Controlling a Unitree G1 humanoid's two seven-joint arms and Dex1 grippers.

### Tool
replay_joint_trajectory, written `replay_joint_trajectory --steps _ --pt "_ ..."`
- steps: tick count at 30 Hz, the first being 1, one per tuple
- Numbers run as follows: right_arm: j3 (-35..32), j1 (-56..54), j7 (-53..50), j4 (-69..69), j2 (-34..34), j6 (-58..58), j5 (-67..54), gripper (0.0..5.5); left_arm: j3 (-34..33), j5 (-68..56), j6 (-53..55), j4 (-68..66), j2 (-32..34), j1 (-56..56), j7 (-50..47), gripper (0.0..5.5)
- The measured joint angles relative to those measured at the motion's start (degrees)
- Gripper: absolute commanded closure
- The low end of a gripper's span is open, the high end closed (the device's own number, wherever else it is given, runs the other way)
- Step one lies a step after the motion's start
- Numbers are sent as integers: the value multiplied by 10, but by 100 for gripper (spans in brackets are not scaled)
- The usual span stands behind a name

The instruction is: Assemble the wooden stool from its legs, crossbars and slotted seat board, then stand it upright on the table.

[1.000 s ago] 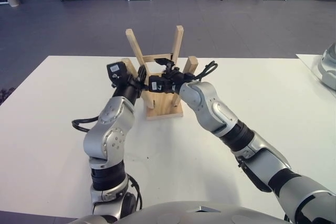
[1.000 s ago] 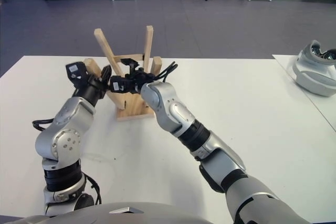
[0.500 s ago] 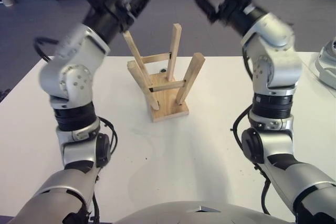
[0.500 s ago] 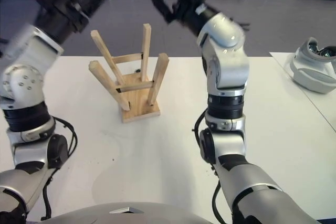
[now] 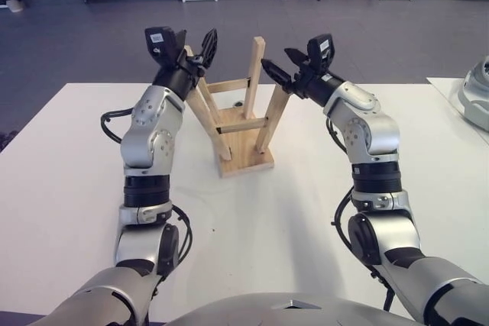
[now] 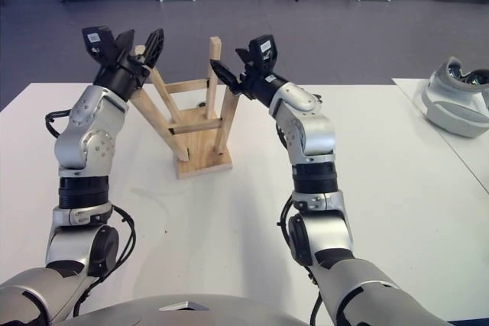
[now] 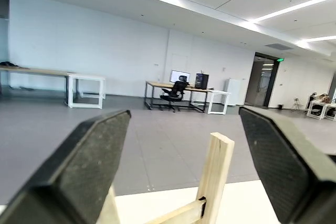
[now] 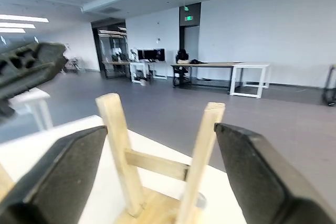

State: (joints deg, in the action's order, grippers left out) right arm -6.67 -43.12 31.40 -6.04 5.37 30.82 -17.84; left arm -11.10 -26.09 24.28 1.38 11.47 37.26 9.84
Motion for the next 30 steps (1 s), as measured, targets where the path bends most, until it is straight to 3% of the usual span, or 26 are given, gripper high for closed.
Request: replay_joint_trajectory --steps 3,5,7,9,13,17,20,22,26,30 --pt "-62 -44 -27 -1 1 -18 -49 168 -44 -56 30 17 24 37 16 167" --pt "-99 -79 -57 -44 57 -50 -41 168 -81 -88 28 56 64 63 37 167" --pt "-47 -74 -38 -113 114 -107 34 168 -92 -89 26 83 92 11 55 167" --pt "31 -32 24 -139 126 -142 74 168 -91 -63 21 87 102 -72 68 167" --pt "133 77 179 -45 109 -140 32 168 -132 -23 -25 53 112 -179 61 167" --pt "168 120 262 129 111 -93 -68 168 -143 8 -59 27 120 -239 59 167" --pt "194 135 220 236 87 -74 -79 168 -162 38 -74 -13 144 -289 59 167" --pt "155 103 166 242 81 -76 -74 168 -167 49 -75 -24 156 -320 59 167" --pt "63 -12 47 22 137 -111 2 168 -132 63 -72 -18 159 -334 92 167" --pt "42 -30 12 -227 126 -161 27 168 -115 -28 -37 23 192 -362 251 167"
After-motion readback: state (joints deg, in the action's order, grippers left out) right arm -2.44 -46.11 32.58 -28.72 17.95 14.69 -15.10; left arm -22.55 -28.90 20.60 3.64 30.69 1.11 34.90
